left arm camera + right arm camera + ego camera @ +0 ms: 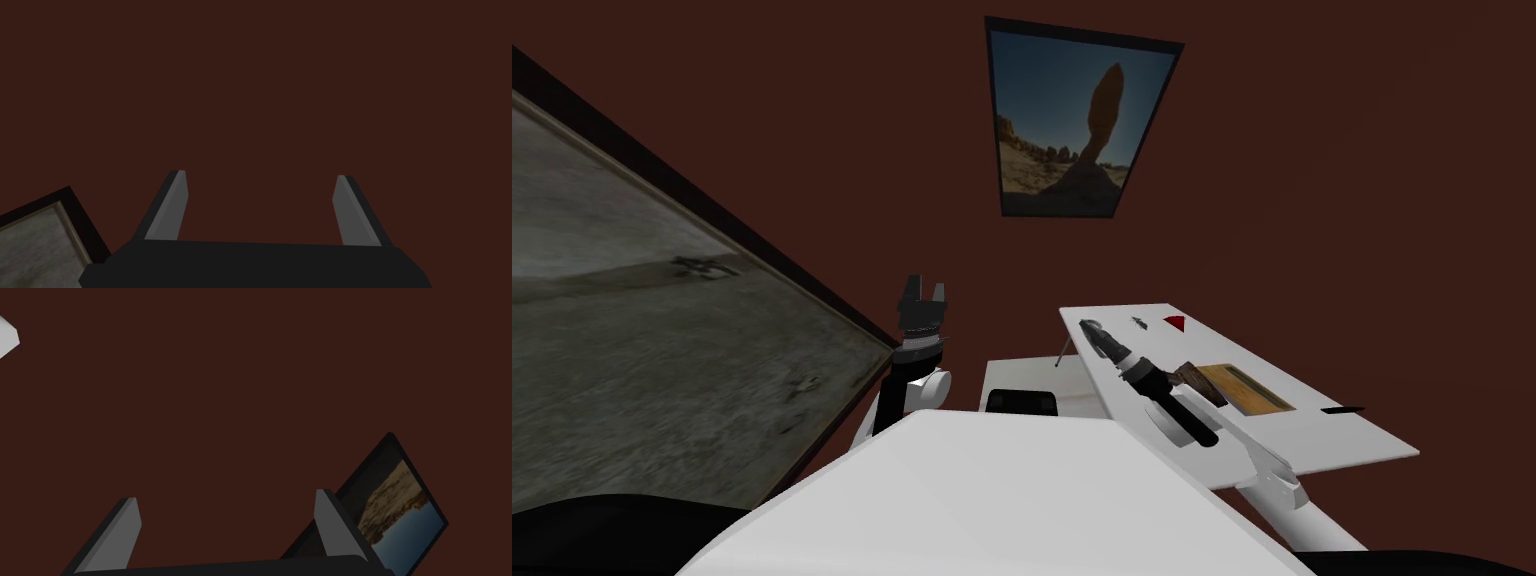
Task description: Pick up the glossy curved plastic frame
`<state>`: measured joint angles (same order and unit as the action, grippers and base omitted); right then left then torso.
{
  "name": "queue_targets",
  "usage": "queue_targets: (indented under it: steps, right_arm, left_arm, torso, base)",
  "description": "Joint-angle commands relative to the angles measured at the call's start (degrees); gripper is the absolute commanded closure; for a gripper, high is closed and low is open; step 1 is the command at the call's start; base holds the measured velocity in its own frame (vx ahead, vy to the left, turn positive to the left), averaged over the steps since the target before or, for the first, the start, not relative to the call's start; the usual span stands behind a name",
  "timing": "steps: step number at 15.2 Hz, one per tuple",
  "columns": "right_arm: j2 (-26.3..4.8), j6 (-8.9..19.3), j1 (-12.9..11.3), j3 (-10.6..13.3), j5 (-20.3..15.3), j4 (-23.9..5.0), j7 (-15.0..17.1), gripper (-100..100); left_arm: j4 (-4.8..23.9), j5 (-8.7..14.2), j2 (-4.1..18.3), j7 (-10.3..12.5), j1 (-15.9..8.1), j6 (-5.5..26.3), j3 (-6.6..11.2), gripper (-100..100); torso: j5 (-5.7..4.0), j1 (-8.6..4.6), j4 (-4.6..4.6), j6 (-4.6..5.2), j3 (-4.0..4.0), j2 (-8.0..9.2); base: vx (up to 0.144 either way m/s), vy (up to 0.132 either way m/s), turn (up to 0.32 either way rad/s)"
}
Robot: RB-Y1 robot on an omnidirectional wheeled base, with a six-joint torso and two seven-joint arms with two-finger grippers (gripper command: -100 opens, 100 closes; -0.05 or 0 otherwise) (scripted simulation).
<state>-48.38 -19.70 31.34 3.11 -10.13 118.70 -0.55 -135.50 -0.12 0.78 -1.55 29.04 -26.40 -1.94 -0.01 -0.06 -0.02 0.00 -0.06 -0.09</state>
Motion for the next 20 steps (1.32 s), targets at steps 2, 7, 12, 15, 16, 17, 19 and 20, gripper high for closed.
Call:
queue_targets:
  steps: [2, 7, 12, 15, 16, 17, 19, 20]
  right_arm:
    - [-3.6, 0.6, 0.1, 0.3, -0.9, -0.8, 0.6, -100]
    - [-10.0, 1.9, 1.0, 1.2, -3.4, -2.8, 2.0, -100]
    - [-16.2, 3.2, 1.9, 2.2, -5.9, -4.7, 3.4, -100]
    - [-19.8, 3.9, 2.4, 2.7, -7.2, -5.6, 4.1, -100]
    - [-21.1, 3.9, 2.4, 2.7, -7.2, -5.6, 4.1, -100]
    - [-21.9, 3.9, 2.4, 2.7, -7.2, -5.6, 4.1, -100]
    - [-24.5, 4.5, 2.9, 3.2, -8.4, -6.5, 4.7, -100]
    - [-25.4, 4.5, 2.9, 3.2, -8.4, -6.5, 4.7, -100]
  left_arm:
    - [0.0, 0.0, 0.0, 0.0, 0.0, 0.0, 0.00, 0]
    - [0.0, 0.0, 0.0, 0.0, 0.0, 0.0, 0.00, 0]
    - [0.0, 0.0, 0.0, 0.0, 0.0, 0.0, 0.00, 0]
    - [0.0, 0.0, 0.0, 0.0, 0.0, 0.0, 0.00, 0]
    - [0.0, 0.0, 0.0, 0.0, 0.0, 0.0, 0.00, 0]
    - [0.0, 0.0, 0.0, 0.0, 0.0, 0.0, 0.00, 0]
    - [0.0, 0.0, 0.0, 0.0, 0.0, 0.0, 0.00, 0]
    - [0.0, 0.0, 0.0, 0.0, 0.0, 0.0, 0.00, 0]
  torso:
    - [0.00, 0.00, 0.00, 0.00, 0.00, -0.01]
    - [0.00, 0.02, 0.00, 0.00, 0.00, -0.01]
    - [0.00, 0.01, 0.00, 0.00, 0.00, 0.00]
    - [0.00, 0.02, 0.00, 0.00, -0.01, -0.01]
    - [0.00, 0.02, 0.00, -0.01, -0.01, -0.02]
    - [0.00, 0.01, -0.01, -0.01, -0.02, -0.04]
    - [0.00, 0.01, 0.00, 0.00, -0.01, -0.02]
    - [0.01, 0.01, 0.00, -0.01, -0.01, -0.02]
  base:
    - [0.019, -0.009, 0.032]
    - [0.020, -0.007, 0.039]
    - [0.019, -0.010, 0.035]
    - [0.021, -0.008, 0.038]
    - [0.027, -0.010, 0.051]
    - [0.018, -0.009, 0.023]
    - [0.021, -0.010, 0.049]
    - [0.016, -0.009, 0.023]
